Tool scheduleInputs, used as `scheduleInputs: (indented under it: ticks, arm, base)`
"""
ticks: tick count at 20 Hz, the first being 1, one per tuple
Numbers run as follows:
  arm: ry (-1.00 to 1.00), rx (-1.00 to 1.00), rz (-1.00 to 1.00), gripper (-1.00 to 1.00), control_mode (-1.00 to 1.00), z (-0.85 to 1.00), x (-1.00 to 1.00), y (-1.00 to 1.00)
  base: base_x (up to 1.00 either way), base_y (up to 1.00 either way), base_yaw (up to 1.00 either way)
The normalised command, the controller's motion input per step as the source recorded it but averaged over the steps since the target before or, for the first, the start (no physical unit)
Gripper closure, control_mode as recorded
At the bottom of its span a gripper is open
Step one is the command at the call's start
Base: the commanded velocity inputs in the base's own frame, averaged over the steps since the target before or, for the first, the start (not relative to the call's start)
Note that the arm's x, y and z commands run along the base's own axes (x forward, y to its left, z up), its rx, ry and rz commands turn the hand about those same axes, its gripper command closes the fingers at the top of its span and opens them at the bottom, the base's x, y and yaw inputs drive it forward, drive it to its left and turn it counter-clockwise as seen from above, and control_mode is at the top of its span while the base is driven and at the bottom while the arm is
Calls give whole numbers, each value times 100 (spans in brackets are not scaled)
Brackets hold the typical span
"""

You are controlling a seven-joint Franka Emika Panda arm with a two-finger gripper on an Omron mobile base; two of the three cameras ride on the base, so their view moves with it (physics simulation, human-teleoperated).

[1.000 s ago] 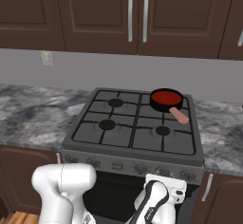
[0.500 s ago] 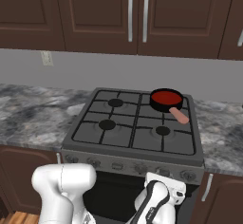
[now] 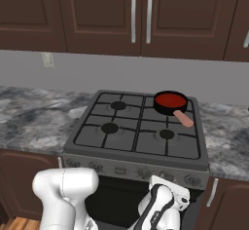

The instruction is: Wait until the marinara sauce is simmered to a deep red color and then turn off the stove.

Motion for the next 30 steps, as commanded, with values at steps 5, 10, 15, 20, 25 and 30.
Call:
scheduleInputs:
  ticks: [5, 10, 15, 20, 25, 30]
  arm:
    - [6, 14, -5, 100, -100, 0, 0, 0]
    - [6, 15, -5, 100, -100, 0, 0, 0]
    - [6, 14, -5, 100, -100, 0, 0, 0]
    - [5, 15, -4, 100, -100, 0, 0, 0]
    - [2, 13, -2, 100, -100, 0, 0, -9]
    - [3, 16, -2, 100, -100, 0, 0, -12]
  base:
    - [0, 0, 0]
    - [0, 0, 0]
    - [0, 0, 0]
    - [0, 0, 0]
    - [0, 0, 0]
    - [0, 0, 0]
